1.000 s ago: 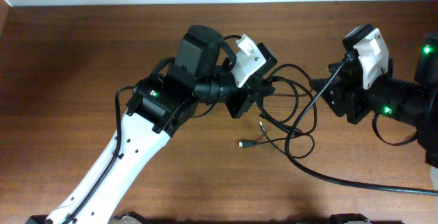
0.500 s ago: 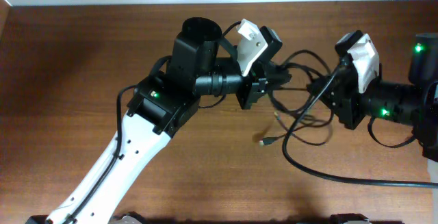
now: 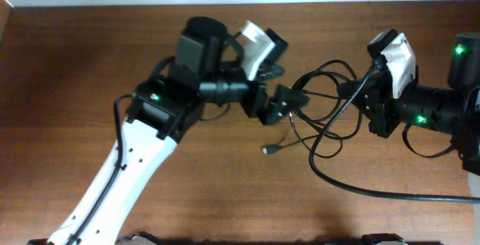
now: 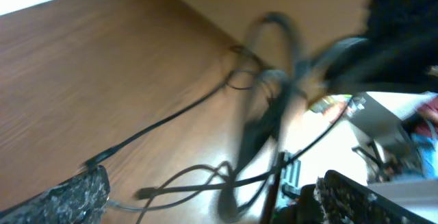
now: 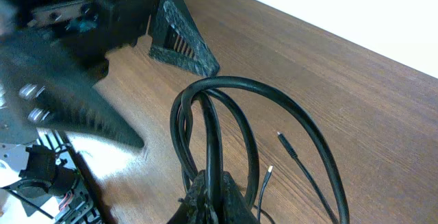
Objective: Untangle cables
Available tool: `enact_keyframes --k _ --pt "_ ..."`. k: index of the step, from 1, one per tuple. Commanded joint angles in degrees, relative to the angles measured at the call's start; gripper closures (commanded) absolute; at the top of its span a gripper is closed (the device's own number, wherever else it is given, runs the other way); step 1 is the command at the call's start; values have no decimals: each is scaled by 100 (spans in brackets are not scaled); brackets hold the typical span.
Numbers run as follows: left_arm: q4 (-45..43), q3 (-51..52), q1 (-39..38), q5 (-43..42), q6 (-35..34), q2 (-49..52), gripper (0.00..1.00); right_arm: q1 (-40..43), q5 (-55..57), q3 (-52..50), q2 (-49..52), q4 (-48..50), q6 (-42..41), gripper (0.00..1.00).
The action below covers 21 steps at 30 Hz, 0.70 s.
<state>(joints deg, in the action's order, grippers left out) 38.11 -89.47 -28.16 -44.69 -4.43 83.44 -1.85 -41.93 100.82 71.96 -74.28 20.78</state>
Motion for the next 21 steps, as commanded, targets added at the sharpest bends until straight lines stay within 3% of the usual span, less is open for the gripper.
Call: enact_keyframes --k 1,7,9,15,21 --pt "398 -68 570 -52 -90 -129 1 9 -96 13 7 44 -7 96" --pt "706 -66 713 -37 1032 -129 1 9 -258 13 -129 42 -4 96" --pt "1060 -61 656 -313 1788 -129 1 9 -361 13 -214 46 -7 96" --pt "1296 -57 643 -555 1952 -94 1 9 -1104 13 -223 258 -9 96" --pt "929 -57 640 -1008 1947 -79 1 9 -1508 13 -223 328 -7 96"
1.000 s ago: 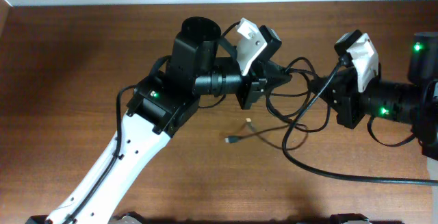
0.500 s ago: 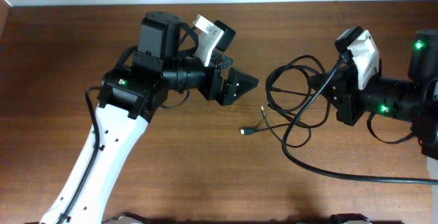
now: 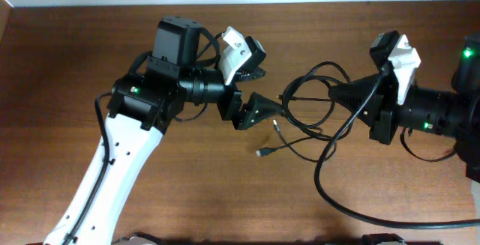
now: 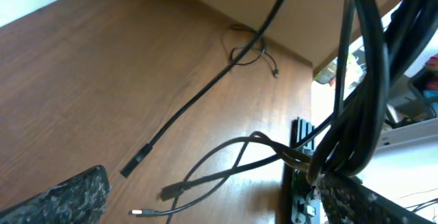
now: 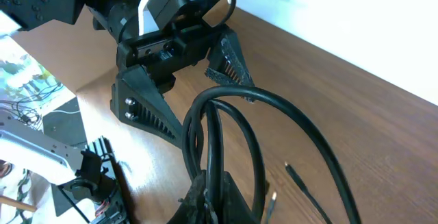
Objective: Untangle cables
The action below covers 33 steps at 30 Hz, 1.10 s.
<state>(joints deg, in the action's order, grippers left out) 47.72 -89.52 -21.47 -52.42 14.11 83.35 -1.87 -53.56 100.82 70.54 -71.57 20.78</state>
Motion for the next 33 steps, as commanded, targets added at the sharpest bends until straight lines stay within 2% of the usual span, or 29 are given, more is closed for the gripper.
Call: enact_keyframes --k 1,4,9,13,14,15,16,17,18,19,20,26,27,28,30,32,33 --pt "-35 -52 -28 -282 94 -70 1 11 -350 13 -81 68 -9 96" --pt "-79 -52 -68 -468 94 -59 1 4 -538 13 -81 70 -7 96" --pt "-531 -52 -590 -481 96 -52 1 4 -535 13 -70 68 -7 96" --pt "-706 -52 -629 -485 94 -52 0 4 -535 13 -70 66 -7 96" --pt "-728 -52 -629 -525 94 -52 12 4 -535 13 -70 66 -7 96" --pt "-767 -52 -629 -581 94 -52 47 4 -514 13 -70 66 -7 96" --pt "-804 -52 -627 -669 94 -52 56 4 -487 13 -70 66 -7 96" --pt "-828 -52 -649 -675 96 -52 59 4 -474 13 -70 66 -9 96" --pt "-831 -52 -699 -675 96 -52 79 4 -474 13 -70 66 -9 96" --pt "-835 -52 -763 -671 96 -46 84 4 -474 13 -70 66 -9 96" --pt "-852 -52 -822 -632 96 -42 100 4 -472 13 -70 66 -9 96" --pt "-844 -52 -772 -304 7 -42 100 7 236 13 -70 -20 -13 96" --pt "-844 -52 -772 -116 -144 -42 100 7 590 13 -70 -61 -31 82" --pt "-826 -52 -772 291 -442 -42 100 7 1178 13 -70 -199 -31 42" --pt "-807 -52 -772 988 -1056 -44 100 7 1891 13 -70 -455 -31 17" --pt "-798 -52 -772 1631 -1810 -44 100 7 2479 13 -70 -723 -31 11" --pt "-800 -52 -772 1725 -1969 -44 100 4 2472 13 -70 -761 -31 9"
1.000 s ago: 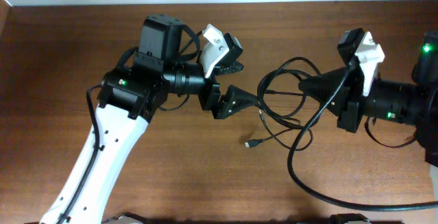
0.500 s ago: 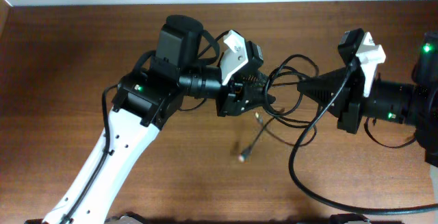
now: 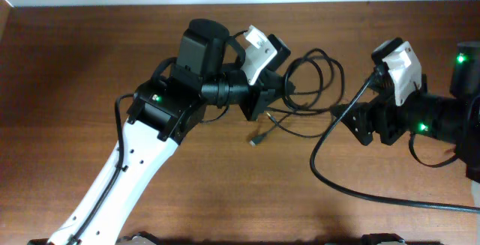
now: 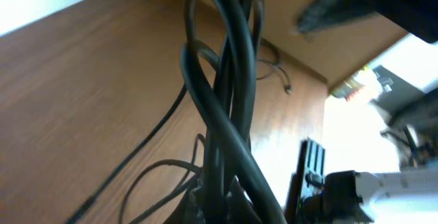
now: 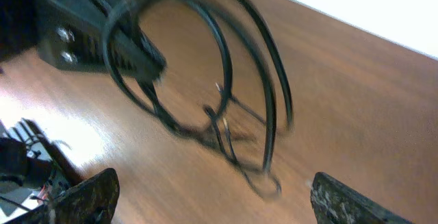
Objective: Untangle cables
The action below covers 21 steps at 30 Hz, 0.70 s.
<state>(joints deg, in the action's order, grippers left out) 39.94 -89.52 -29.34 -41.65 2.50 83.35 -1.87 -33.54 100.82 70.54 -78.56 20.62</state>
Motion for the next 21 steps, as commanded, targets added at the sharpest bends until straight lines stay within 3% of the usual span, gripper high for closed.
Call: enact_keyframes --k 1,3,7,11,19,21 --pt "-24 -52 15 719 -984 -44 100 4 463 13 -72 -125 -13 9" --pt "-33 -52 15 876 -1440 -44 100 0 101 13 -70 -219 15 12" --pt "-245 -55 9 822 -3027 -44 100 0 -490 13 -70 -227 162 15" --pt "-422 -55 -186 800 -3032 -44 100 0 -1362 13 -70 -225 601 20" --pt "-1521 -55 -933 804 -3305 -44 100 -7 -1622 13 319 -223 769 26" --pt "-1703 -55 -1069 815 -3462 -44 100 -7 -1624 13 459 -223 769 36"
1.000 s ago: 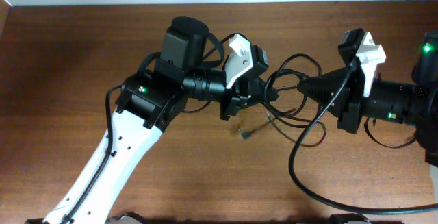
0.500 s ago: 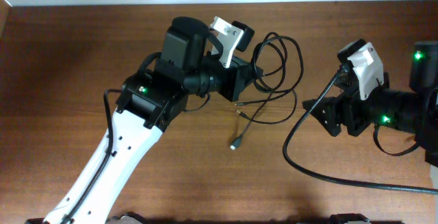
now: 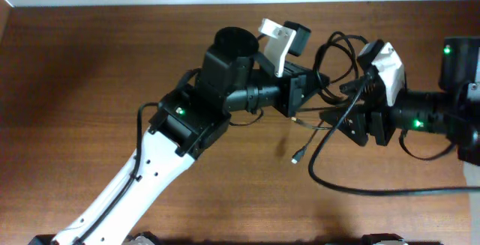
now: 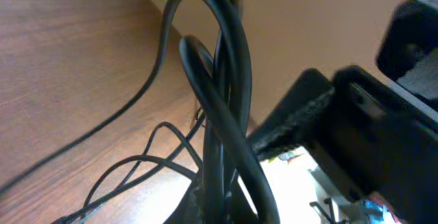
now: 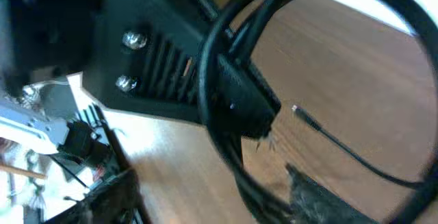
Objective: Untangle cables
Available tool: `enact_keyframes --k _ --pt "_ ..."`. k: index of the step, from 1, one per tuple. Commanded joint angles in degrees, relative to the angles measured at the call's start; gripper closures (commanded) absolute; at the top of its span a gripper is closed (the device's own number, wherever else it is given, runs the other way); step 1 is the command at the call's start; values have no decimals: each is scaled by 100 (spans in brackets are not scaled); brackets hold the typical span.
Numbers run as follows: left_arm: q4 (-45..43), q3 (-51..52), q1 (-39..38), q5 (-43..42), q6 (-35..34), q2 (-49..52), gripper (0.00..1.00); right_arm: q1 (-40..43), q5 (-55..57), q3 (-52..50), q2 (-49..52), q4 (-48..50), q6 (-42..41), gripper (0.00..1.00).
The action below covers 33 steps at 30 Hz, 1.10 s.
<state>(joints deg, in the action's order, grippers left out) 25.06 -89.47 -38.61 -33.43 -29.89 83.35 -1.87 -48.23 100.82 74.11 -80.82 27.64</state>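
Observation:
A bundle of thick black cable loops (image 3: pixel 337 46) hangs above the brown table between the two arms. My left gripper (image 3: pixel 307 88) is shut on the loops (image 4: pixel 219 80), with its jaws (image 4: pixel 219 203) closed at their base. Right beside it, my right gripper (image 3: pixel 343 106) is open. In the right wrist view its fingers (image 5: pixel 109 196) stand apart, with the thick cable (image 5: pixel 217 145) running down between them, close to the right one. A thin cable ending in a small plug (image 3: pixel 298 155) dangles from the bundle to the table.
One thick strand (image 3: pixel 352 191) trails across the table (image 3: pixel 90 65) from the bundle to the right edge. The left arm's white link (image 3: pixel 127 192) crosses the lower left. The left gripper's ribbed finger (image 5: pixel 157 59) fills the right wrist view's upper left. The table's far edge (image 3: pixel 150 5) meets a white wall.
My left gripper has moved right with the cable bundle in it, up against my right gripper. The open right fingers now straddle a thick strand. The small plug lies farther right.
At first my right gripper was shut on the bundle, with the left one open close by and then farther left. Then the left gripper was shut on the loops and the right one open and apart. Now the two grippers are together at the bundle.

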Motion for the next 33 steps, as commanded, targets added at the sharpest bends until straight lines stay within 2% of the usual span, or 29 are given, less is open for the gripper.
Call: enact_keyframes --k 1,2,3,4,6,7,10,12,13,14,17,18,19,20,22,25,26,29,33 --pt "-229 -59 -142 4 -223 -44 100 -7 -155 13 122 2 68 39" --pt "-232 -59 -142 4 -223 -44 100 -7 -153 13 127 2 68 41" --pt "-229 -59 -142 -2 -225 -44 100 -4 -153 13 127 4 70 49" --pt "-229 -59 -142 0 -225 -44 100 -4 -153 13 127 7 68 61" --pt "-229 -59 -142 2 -225 -44 100 -4 -151 13 127 7 68 91" --pt "-229 -59 -140 13 -223 -44 100 -4 -153 13 127 7 66 96" --pt "-146 -57 -136 245 -216 -44 100 -4 -374 13 120 2 63 96" --pt "291 -57 -136 863 22 -44 100 0 -765 13 48 68 63 96" --pt "813 -57 -136 1563 131 -44 100 0 -1043 13 -48 175 63 96" --pt "994 -57 -136 1775 129 -42 100 0 -1145 13 -101 256 63 96" --pt "1274 -57 -136 1902 177 -42 100 2 -1362 13 -258 619 42 96" --pt "1423 -57 -136 2000 387 -42 100 2 -1530 13 -295 789 11 96" --pt "1624 -57 -136 2122 544 -42 100 2 -1585 13 -304 1130 -389 96" --pt "1818 -57 -136 2286 833 -42 100 2 -1587 13 -304 1596 -951 96" --pt "2210 -57 -136 2391 1893 -42 100 2 -1585 13 -304 2315 -1746 96" --pt "3084 -57 -136 2430 4258 -42 100 2 -1585 13 -304 3687 -3327 96" --pt "3298 -57 -136 2428 4636 -42 100 2 -1585 13 -304 4052 -3727 96" --pt "3729 -57 -136 2435 5130 -42 100 2 -1580 13 -304 5322 -4712 96" --pt "4162 -57 -136 2798 5278 -42 100 13 -1154 13 -304 5842 -4809 96"
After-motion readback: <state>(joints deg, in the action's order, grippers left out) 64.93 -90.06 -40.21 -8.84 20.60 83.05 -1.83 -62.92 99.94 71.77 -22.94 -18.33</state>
